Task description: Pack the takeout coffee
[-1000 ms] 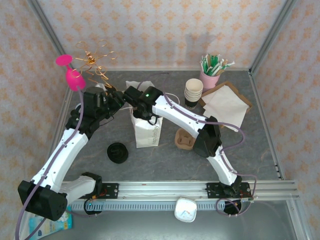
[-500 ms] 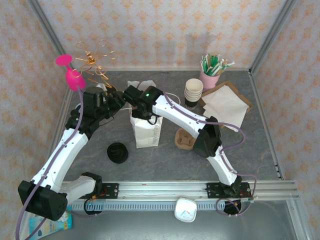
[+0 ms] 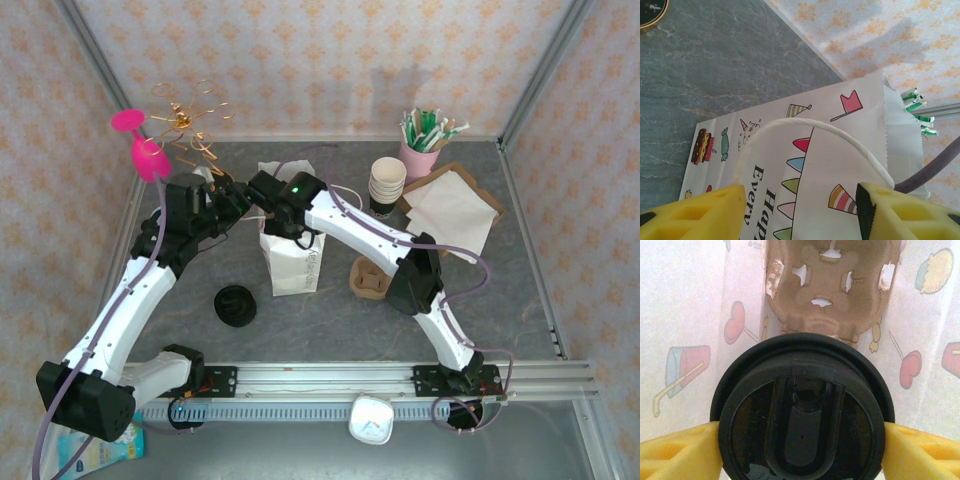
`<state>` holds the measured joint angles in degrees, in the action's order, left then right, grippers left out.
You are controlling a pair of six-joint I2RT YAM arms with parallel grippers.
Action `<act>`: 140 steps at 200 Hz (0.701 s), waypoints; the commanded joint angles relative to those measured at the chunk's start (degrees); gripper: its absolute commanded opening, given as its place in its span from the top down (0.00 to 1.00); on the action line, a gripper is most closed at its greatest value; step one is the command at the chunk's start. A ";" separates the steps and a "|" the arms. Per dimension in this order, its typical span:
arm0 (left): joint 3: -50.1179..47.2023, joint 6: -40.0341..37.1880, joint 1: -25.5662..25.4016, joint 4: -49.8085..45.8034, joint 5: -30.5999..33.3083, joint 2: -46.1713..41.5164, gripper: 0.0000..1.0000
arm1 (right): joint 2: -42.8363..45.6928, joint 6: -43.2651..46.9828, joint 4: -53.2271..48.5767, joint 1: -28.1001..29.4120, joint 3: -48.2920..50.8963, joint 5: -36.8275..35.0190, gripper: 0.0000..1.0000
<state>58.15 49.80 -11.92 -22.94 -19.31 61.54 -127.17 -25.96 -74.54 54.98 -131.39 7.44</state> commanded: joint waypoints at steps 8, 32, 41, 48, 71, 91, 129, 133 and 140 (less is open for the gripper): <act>1.85 -0.62 0.49 1.27 -1.19 0.16 0.37 | 1.10 -0.69 -0.41 0.38 -1.32 -2.25 0.21; 2.66 -1.27 0.48 0.29 -0.74 -0.01 0.35 | 1.00 -0.62 -0.41 0.39 -2.27 -2.54 0.18; 2.85 -1.37 0.49 0.12 -0.77 -0.01 0.34 | 0.98 -0.66 -0.43 0.38 -2.52 -2.65 0.18; 2.95 -1.46 0.45 -0.07 -0.94 -0.03 0.33 | 1.01 -0.66 -0.38 0.32 -2.68 -2.74 0.17; 3.47 -1.98 0.45 -0.54 -0.65 -0.02 0.32 | 1.00 -0.66 -0.43 0.39 -3.20 -2.45 0.16; 3.60 -2.00 0.42 -0.80 -0.59 0.07 0.31 | 1.20 -0.75 -0.38 0.34 -3.32 -2.46 0.15; 3.49 -2.25 0.47 -0.73 -0.99 0.25 0.31 | 1.34 -0.55 -0.43 0.40 -2.91 -2.45 0.15; 3.40 -2.25 0.43 -0.77 -1.04 0.23 0.31 | 1.24 -0.55 -0.43 0.46 -2.82 -2.44 0.14; 3.45 -2.17 0.45 -0.79 -1.11 0.24 0.31 | 1.23 -0.49 -0.35 0.52 -2.82 -2.40 0.14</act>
<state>59.64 49.25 -11.84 -23.88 -19.25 61.54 -127.17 -25.98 -74.43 54.96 -133.21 7.01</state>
